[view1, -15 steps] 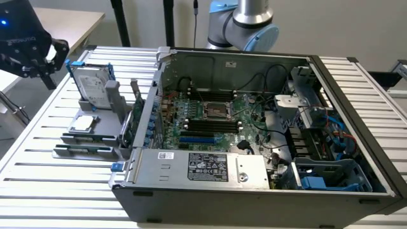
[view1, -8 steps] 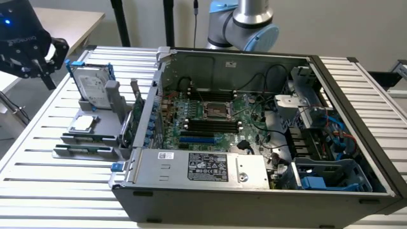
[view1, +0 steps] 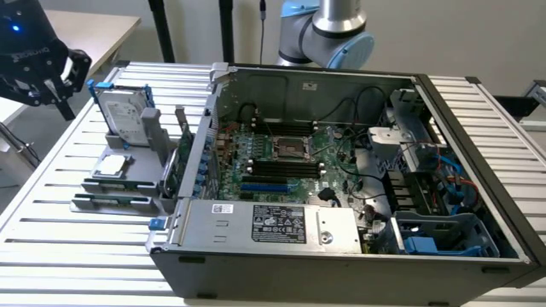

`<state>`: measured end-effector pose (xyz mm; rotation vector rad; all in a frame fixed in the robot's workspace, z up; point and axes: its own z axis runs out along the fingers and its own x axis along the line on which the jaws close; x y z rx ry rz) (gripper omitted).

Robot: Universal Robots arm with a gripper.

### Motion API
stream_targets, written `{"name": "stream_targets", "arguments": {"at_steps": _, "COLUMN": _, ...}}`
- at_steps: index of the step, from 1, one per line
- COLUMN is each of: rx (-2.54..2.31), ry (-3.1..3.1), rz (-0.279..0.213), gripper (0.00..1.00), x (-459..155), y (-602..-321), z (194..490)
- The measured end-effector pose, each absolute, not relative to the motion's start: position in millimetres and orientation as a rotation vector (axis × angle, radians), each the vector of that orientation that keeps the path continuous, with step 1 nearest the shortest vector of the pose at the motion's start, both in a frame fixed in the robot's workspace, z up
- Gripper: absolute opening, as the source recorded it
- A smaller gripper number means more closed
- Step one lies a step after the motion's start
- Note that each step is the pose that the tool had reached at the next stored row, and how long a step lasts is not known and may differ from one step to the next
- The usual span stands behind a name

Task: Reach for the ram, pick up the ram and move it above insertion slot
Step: 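Pick up the ram and move it above insertion slot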

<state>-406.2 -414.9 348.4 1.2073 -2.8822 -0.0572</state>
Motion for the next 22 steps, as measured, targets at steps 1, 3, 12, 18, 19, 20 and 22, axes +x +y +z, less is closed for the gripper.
{"name": "stream_targets", "arguments": {"at_steps": 1, "rx": 1.233, "ry": -2.871, "rz": -0.057, "gripper": 0.11, "x": -406.2, "y": -414.9, "z": 348.3}}
{"name": "stream_targets", "arguments": {"at_steps": 3, "rx": 1.285, "ry": -2.847, "rz": -0.056, "gripper": 0.11, "x": -406.2, "y": -415.0, "z": 348.3}}
{"name": "stream_targets", "arguments": {"at_steps": 12, "rx": 1.512, "ry": -2.730, "rz": -0.054, "gripper": 0.11, "x": -406.2, "y": -415.0, "z": 348.3}}
{"name": "stream_targets", "arguments": {"at_steps": 18, "rx": 1.657, "ry": -2.643, "rz": -0.052, "gripper": 0.11, "x": -406.2, "y": -415.0, "z": 348.3}}
{"name": "stream_targets", "arguments": {"at_steps": 19, "rx": 1.681, "ry": -2.628, "rz": -0.052, "gripper": 0.11, "x": -406.2, "y": -415.0, "z": 348.3}}
{"name": "stream_targets", "arguments": {"at_steps": 20, "rx": 1.706, "ry": -2.611, "rz": -0.051, "gripper": 0.11, "x": -406.2, "y": -415.0, "z": 348.3}}
{"name": "stream_targets", "arguments": {"at_steps": 22, "rx": 1.753, "ry": -2.580, "rz": -0.050, "gripper": 0.11, "x": -406.2, "y": -415.0, "z": 348.3}}
